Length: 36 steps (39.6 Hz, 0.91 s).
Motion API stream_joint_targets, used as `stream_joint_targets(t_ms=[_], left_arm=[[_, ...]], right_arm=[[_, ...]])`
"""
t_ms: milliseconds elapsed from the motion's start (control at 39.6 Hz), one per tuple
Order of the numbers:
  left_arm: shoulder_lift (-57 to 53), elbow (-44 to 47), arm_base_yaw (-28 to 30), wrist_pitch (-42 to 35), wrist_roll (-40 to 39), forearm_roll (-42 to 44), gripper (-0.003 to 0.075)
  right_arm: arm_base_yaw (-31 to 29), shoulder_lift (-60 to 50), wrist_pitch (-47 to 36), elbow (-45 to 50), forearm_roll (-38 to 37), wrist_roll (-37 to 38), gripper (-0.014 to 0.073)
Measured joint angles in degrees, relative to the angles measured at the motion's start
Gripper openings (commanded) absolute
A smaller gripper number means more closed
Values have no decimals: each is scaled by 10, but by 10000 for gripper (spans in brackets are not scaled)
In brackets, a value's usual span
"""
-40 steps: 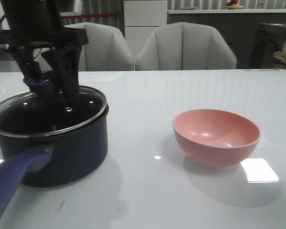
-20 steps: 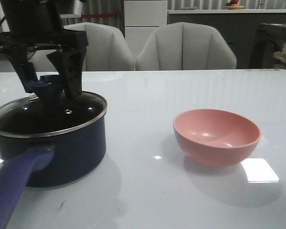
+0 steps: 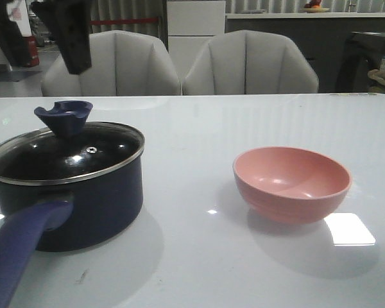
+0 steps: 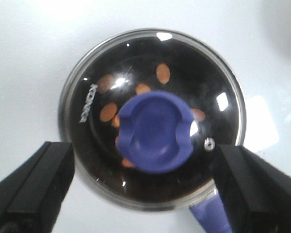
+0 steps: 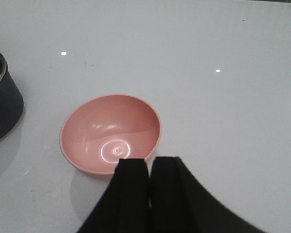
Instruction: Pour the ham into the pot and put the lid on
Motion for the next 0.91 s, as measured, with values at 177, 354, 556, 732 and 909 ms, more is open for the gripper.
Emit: stream_joint_targets(t_ms=[177, 354, 556, 732, 909], left_arm=[[-116, 84, 0, -39, 0, 3, 606], [-237, 179, 0, -96, 0, 15, 606], [-379, 293, 0, -165, 0, 32, 606], [-516, 410, 0, -240, 0, 34, 606], [-662, 515, 0, -291, 0, 34, 583]], right_arm=[[0, 0, 0, 0, 0, 0, 144], [0, 0, 0, 0, 0, 0, 144], [0, 0, 0, 0, 0, 0, 146], [0, 0, 0, 0, 0, 0, 146], [0, 0, 0, 0, 0, 0, 146]])
